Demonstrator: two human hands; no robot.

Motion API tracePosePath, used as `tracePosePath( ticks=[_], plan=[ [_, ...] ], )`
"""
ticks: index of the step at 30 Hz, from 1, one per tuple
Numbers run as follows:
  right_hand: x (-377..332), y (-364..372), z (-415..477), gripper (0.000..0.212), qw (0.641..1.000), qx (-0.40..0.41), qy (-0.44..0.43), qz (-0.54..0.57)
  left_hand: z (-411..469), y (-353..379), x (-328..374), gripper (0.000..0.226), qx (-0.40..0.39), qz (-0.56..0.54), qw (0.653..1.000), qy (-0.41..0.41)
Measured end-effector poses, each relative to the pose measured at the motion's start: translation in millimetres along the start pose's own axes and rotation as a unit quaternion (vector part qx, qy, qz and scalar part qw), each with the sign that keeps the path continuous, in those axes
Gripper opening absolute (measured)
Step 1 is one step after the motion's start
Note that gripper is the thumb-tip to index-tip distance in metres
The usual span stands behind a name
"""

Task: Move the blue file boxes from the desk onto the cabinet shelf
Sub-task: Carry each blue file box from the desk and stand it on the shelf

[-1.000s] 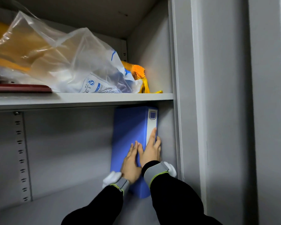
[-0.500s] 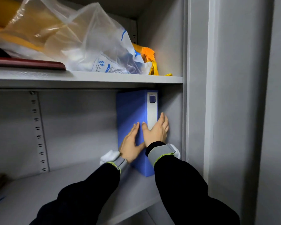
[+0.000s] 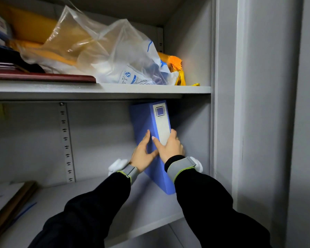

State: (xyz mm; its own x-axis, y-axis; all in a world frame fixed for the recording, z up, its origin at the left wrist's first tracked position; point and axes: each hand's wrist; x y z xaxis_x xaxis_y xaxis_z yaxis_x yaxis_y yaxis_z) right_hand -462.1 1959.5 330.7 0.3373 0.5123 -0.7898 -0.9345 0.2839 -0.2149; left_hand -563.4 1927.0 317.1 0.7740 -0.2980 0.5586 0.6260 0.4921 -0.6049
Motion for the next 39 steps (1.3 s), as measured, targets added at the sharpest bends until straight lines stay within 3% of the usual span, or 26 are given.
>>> tracePosePath(
  ticks=[5,10,13,22,33,39],
  plan=[
    [2,-6,6,0.057,0.987,0.055,0.092,0.117,6,0,14,0.072,-0.027,0.084,0.994,0.072],
    [13,-6,4,0.057,0.972,0.098,0.134,0.164,2,10,7,0.094,-0.112,0.156,0.979,0.062],
    [10,-5,6,0.059,0.966,0.129,0.125,0.185,2,13,3,0.097,-0.122,0.152,0.980,0.050],
    [16,-10,20,0.071,0.968,0.110,0.081,0.212,13,34,11,0.094,-0.090,0.156,0.983,0.031],
    [10,-12,26,0.089,0.991,0.107,0.005,0.086,19,31,11,0.096,-0.097,0.148,0.984,0.030],
    [5,-13,22,0.078,0.989,0.129,-0.045,0.057,14,19,17,0.075,-0.069,0.128,0.989,0.036]
  ],
)
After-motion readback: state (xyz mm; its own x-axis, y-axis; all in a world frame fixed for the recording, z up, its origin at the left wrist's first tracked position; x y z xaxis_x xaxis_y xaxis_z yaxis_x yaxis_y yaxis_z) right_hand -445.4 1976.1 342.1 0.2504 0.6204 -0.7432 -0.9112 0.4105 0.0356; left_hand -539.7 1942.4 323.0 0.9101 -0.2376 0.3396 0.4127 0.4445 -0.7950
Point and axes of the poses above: each hand's wrist, its own z-axis towards the middle knuckle, its own y-axis out of the palm, x = y × z, and after that the axes turned 15 degrees about z, right-handed
